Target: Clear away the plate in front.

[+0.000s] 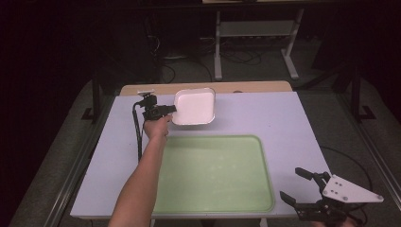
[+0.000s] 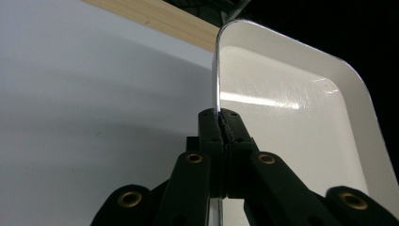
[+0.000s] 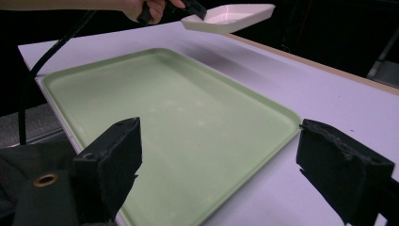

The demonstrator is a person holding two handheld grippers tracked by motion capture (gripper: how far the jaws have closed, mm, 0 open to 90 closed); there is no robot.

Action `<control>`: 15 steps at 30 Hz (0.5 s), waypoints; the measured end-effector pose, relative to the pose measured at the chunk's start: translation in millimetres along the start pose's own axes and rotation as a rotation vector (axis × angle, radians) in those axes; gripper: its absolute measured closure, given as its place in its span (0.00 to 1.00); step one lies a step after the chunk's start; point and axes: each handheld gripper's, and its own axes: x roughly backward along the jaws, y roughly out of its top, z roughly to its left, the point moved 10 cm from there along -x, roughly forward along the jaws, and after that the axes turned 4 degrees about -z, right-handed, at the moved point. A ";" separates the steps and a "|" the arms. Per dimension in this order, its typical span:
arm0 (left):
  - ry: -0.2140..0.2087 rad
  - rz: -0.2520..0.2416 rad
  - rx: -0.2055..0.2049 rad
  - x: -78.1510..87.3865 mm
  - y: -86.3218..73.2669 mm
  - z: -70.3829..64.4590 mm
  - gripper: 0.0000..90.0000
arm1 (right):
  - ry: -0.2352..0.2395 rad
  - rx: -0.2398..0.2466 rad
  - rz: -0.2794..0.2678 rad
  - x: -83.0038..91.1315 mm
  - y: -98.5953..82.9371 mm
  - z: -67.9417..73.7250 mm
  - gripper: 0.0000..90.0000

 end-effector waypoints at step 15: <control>-0.044 -0.020 -0.012 31.1 -8.3 -4.2 0.99 | -0.010 -0.002 0.002 1.9 -0.8 -2.7 0.15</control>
